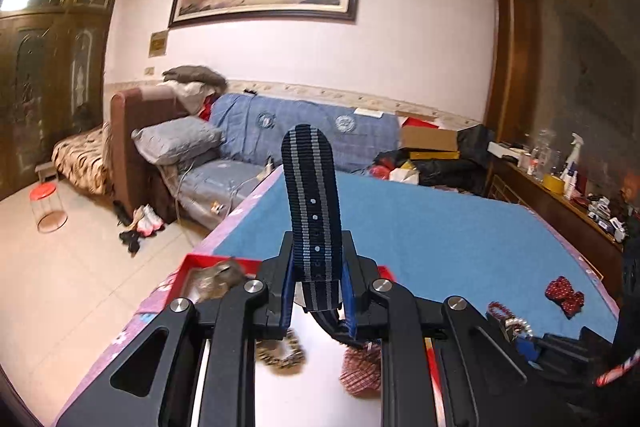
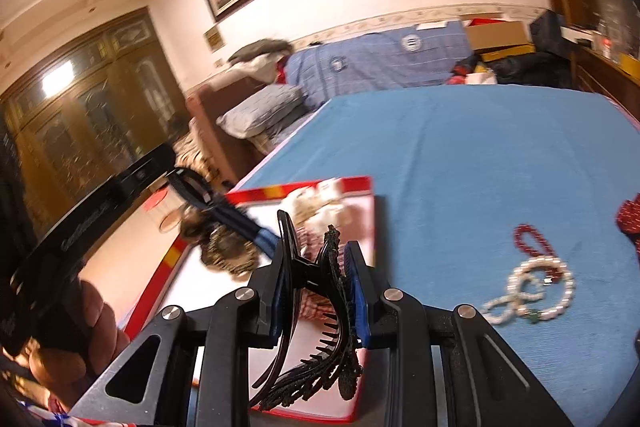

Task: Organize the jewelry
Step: 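Carry the striped band and black claw clip over the red box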

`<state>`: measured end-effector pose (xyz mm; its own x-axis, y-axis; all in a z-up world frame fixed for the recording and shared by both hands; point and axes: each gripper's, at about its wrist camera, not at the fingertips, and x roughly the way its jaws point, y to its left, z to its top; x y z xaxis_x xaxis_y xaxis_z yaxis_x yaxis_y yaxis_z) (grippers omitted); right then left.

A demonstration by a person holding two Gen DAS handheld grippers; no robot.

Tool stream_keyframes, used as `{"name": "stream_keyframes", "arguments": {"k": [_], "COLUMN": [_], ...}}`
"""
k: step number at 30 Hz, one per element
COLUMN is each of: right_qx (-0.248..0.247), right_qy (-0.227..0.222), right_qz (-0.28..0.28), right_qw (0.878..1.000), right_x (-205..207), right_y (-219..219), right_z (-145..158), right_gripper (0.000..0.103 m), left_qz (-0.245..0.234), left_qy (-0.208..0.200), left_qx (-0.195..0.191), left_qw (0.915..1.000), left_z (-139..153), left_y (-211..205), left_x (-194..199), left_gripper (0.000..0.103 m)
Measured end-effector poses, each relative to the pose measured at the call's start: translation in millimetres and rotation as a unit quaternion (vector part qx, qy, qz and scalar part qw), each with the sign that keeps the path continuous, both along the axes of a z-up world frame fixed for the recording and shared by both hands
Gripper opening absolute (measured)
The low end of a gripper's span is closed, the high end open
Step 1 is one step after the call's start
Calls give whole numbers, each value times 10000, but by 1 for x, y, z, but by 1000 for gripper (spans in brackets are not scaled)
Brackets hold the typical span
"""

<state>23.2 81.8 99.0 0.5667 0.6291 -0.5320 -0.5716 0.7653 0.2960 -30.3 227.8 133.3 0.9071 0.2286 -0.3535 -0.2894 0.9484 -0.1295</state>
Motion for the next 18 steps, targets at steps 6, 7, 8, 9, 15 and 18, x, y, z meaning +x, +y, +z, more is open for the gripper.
{"name": "stream_keyframes", "arguments": {"k": [6, 7, 8, 9, 15, 18], "right_qx": [-307, -363, -438, -504, -890, -994], "right_qy": [194, 226, 267, 310, 320, 408], "right_qz": [458, 495, 532, 553, 490, 406], "right_qw": [9983, 9979, 9973, 9967, 9943, 9934], "right_x": [-9, -7, -6, -4, 5, 16], "right_y": [45, 50, 56, 63, 89, 96], "right_z": [-20, -22, -26, -30, -41, -46], "right_gripper": [30, 30, 30, 30, 30, 30], "left_qz": [238, 327, 388, 414, 614, 663], "left_qy": [487, 637, 771, 858, 1266, 1283], "left_qx": [-176, -217, -285, -346, -428, -496], "left_qw": [9984, 9972, 9959, 9948, 9891, 9883], "left_z": [-16, -22, -27, -30, -43, -45], "left_y": [18, 22, 26, 29, 35, 38], "left_x": [6, 8, 11, 14, 30, 30], "left_gripper": [19, 19, 19, 19, 19, 19]}}
